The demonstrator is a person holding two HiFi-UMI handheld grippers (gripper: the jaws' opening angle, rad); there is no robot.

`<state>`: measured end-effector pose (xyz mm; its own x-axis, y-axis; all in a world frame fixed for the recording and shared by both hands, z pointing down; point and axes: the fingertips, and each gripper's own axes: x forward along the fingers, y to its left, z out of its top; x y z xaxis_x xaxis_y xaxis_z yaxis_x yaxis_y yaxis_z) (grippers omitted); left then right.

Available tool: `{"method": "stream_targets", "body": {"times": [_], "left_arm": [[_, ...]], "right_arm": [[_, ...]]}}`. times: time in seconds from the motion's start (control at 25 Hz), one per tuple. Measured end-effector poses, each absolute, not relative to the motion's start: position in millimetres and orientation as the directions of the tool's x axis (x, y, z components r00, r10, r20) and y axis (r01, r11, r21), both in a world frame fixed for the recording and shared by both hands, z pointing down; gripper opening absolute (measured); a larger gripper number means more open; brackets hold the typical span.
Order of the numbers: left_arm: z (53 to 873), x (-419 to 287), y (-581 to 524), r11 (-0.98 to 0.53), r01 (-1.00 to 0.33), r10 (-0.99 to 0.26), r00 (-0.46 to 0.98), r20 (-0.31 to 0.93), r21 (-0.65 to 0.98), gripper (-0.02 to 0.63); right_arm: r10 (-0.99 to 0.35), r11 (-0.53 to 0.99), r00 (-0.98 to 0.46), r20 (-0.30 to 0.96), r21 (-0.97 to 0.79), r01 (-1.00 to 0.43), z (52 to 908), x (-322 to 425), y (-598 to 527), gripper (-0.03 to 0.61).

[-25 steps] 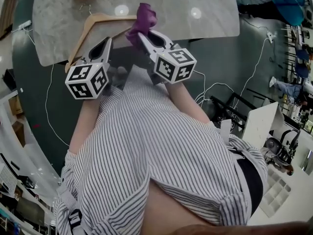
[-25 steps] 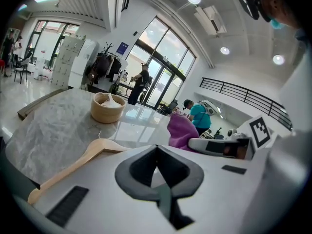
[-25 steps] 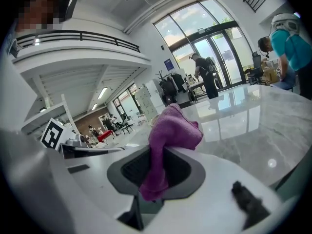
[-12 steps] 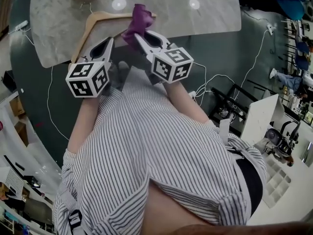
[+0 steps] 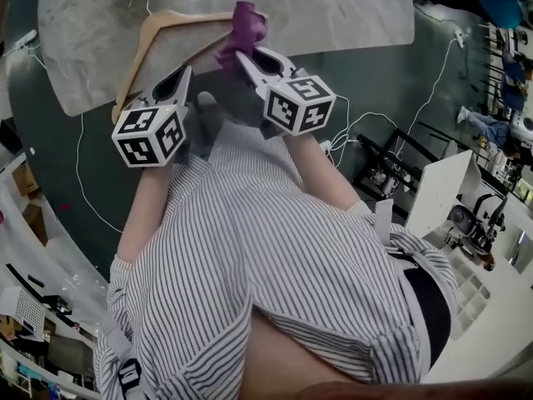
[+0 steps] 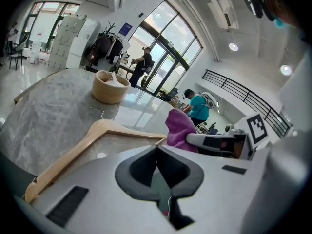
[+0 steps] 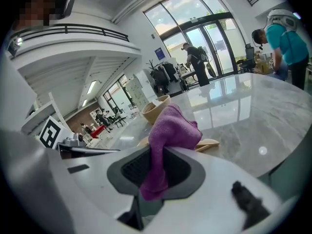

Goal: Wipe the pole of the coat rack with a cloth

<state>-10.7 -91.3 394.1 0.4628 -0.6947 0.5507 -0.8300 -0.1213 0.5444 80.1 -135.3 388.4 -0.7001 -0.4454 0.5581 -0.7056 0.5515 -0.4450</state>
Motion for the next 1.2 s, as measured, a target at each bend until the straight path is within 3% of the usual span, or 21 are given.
{"method": "stream_targets", "body": {"times": [1.2], "left_arm": [[450, 8, -153, -0.144, -0.758, -0.602, 0.577, 0.552, 0.636, 0.011]], "right_arm": [[-0.497, 0.448, -0.527, 0.690, -0.316, -0.836, 448, 134, -208, 0.071]]}}
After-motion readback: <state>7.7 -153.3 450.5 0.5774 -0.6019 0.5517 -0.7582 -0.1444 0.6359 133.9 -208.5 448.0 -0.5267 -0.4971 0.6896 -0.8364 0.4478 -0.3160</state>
